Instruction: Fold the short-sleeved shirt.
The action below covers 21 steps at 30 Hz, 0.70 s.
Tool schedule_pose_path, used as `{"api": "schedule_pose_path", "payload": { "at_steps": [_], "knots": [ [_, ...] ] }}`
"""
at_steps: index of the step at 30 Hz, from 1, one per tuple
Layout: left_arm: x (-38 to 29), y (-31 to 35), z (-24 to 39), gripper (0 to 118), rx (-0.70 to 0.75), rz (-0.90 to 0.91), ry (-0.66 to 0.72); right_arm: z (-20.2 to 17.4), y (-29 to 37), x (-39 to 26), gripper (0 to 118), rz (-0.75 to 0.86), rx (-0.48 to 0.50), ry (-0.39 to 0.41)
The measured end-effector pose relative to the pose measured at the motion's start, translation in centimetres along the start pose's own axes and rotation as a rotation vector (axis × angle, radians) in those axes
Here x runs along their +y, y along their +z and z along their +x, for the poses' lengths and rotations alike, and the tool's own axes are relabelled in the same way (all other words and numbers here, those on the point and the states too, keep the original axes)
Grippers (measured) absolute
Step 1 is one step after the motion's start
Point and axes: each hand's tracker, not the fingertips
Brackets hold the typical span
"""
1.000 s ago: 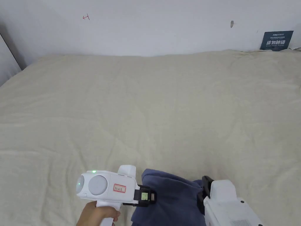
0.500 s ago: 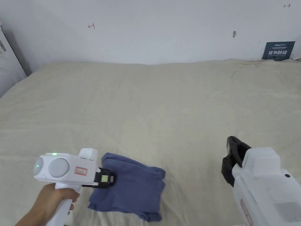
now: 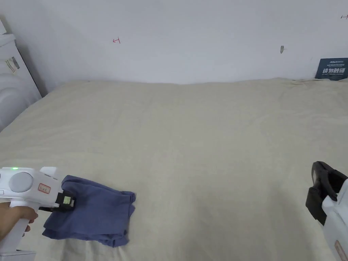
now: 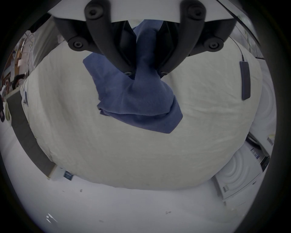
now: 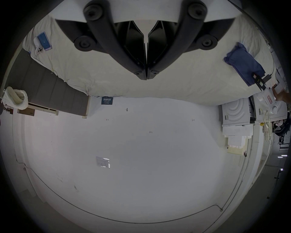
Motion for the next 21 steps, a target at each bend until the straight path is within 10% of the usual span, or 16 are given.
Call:
{"api": "schedule_pose_path", "payload": {
  "at_steps": [7,14,21],
  "knots": [
    [0.0,-3.2,-1.0,21,0.066,-0.08,0.035,0.5,-0.4,-0.6,0,-0.029,-0.03,-0.014],
    [-0.2,-2.7,-1.3,112,0.184,-0.044,0.043,0.8,-0.4,-0.6,0,-0.041,-0.037,-0.029],
    [-0.4,-0.8,-0.9,114,0.243,0.044,0.05,0.9,0.0,-0.3,0,-0.036,-0.027,-0.023]
  ]
}}
